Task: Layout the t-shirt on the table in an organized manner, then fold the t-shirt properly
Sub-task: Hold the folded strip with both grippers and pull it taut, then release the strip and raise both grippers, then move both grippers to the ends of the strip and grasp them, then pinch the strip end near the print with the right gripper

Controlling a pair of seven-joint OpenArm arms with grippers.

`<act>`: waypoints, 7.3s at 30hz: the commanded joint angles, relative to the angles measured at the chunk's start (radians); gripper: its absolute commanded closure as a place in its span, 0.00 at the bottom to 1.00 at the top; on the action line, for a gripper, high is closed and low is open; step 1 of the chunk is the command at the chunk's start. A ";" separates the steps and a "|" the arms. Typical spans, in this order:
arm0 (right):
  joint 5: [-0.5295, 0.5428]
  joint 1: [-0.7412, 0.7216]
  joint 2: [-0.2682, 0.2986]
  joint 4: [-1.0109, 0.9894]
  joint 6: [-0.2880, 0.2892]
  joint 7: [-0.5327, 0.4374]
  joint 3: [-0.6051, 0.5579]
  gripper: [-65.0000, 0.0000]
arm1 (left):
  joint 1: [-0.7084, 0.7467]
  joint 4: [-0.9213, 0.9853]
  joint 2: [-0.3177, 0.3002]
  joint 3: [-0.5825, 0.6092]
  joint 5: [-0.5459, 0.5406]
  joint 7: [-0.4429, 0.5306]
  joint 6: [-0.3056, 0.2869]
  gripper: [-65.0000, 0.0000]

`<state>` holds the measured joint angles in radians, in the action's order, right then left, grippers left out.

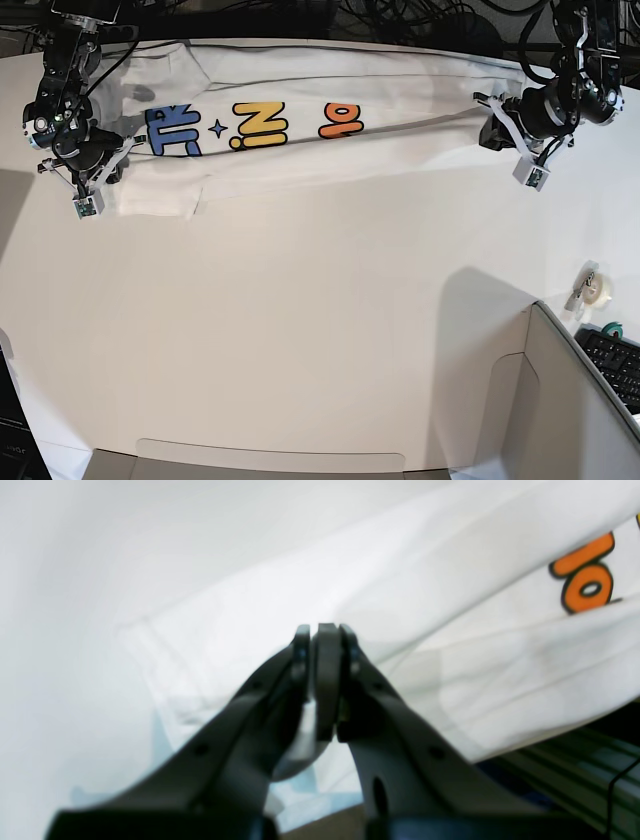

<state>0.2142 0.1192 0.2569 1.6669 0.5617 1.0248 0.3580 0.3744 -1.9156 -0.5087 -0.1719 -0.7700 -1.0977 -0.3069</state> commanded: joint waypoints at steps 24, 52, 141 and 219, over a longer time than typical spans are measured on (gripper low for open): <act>-0.015 -0.005 0.009 0.014 -0.001 0.018 0.006 1.00 | 0.024 -0.011 -0.015 -0.027 -0.006 -0.060 0.004 0.66; -0.015 0.003 0.032 0.359 -0.001 0.216 0.105 0.68 | 0.013 -0.014 -0.014 -0.124 -0.006 -0.095 0.005 0.65; -0.009 0.215 0.361 0.375 0.005 0.211 -0.501 1.00 | -0.041 0.078 0.117 -0.309 -0.010 -0.094 0.001 0.65; 0.232 0.133 0.011 0.381 -0.033 0.271 -0.268 1.00 | -0.041 0.077 0.146 -0.277 -0.007 -0.095 0.001 0.65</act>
<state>0.4389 0.2569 0.2623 2.0308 0.5262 1.3056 0.0856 0.3374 -1.8236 -0.3477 -0.4408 -0.7689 -1.2041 -0.3038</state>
